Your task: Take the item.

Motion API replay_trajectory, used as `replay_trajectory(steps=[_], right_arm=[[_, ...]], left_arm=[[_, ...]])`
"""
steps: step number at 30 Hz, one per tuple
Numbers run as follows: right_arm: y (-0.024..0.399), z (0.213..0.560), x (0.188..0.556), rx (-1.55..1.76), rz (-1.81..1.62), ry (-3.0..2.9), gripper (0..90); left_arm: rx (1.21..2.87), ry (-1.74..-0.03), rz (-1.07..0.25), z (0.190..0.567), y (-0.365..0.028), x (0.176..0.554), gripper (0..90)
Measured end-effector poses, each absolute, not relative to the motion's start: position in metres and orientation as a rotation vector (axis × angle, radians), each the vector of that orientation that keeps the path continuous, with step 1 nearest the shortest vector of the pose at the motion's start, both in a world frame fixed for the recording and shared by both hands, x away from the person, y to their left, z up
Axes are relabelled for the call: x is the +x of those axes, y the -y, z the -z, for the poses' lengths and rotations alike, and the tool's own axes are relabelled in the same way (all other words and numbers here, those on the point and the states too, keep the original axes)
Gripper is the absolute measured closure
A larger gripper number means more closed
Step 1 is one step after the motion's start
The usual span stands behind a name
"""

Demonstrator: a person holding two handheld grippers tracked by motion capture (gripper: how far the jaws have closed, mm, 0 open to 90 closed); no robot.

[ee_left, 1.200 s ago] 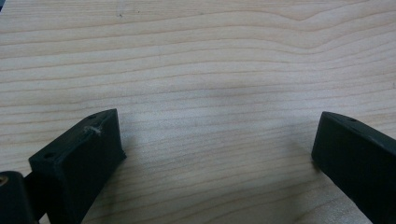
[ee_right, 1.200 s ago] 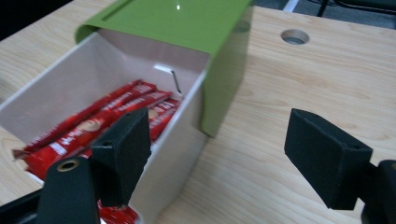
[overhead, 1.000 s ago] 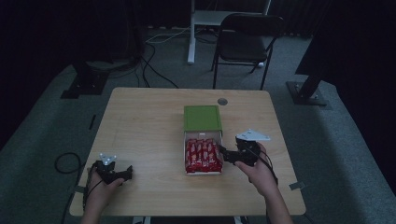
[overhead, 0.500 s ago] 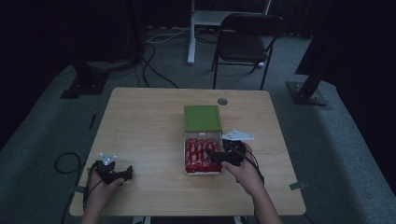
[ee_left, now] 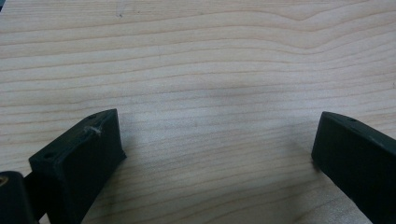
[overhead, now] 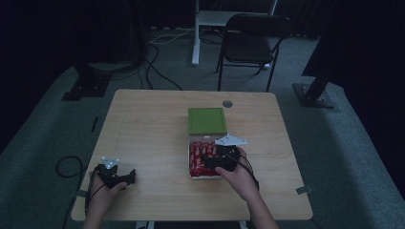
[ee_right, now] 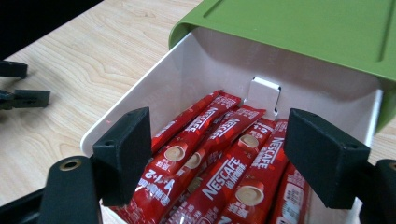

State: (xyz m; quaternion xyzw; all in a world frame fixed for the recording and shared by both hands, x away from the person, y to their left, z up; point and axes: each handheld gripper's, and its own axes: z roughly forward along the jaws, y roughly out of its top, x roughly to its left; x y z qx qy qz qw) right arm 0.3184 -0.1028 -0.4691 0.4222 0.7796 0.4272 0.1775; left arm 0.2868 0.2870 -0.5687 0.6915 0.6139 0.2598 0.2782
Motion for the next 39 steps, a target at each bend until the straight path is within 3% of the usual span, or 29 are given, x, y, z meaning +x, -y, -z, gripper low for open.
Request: replay_trajectory(steps=[3,7,13,22,29,33,39], right_arm=[[0.097,0.472,0.318,1.204,-1.213,-2.23,33.8],[0.093,0.476,0.318,1.206,-1.187,-2.252,38.0],[0.086,0.487,0.32,1.225,-1.128,-2.29,55.6],[0.084,0.497,0.322,1.301,-1.073,-2.3,57.6],[0.085,0.497,0.326,1.373,-1.074,-2.292,71.7],[0.087,0.497,0.325,1.38,-1.096,-2.289,84.1],[0.088,0.489,0.322,1.366,-1.133,-2.298,86.3]], left_arm=[[1.856,-1.648,-0.697,0.569,-0.287,0.287,2.4],[1.856,-1.648,-0.697,0.569,-0.287,0.287,2.4],[1.857,-1.647,-0.697,0.569,-0.287,0.287,2.4],[1.857,-1.647,-0.697,0.569,-0.287,0.287,2.4],[1.857,-1.647,-0.697,0.569,-0.287,0.287,2.4],[1.857,-1.647,-0.697,0.569,-0.287,0.287,2.4],[1.858,-1.647,-0.697,0.569,-0.287,0.287,2.4]])
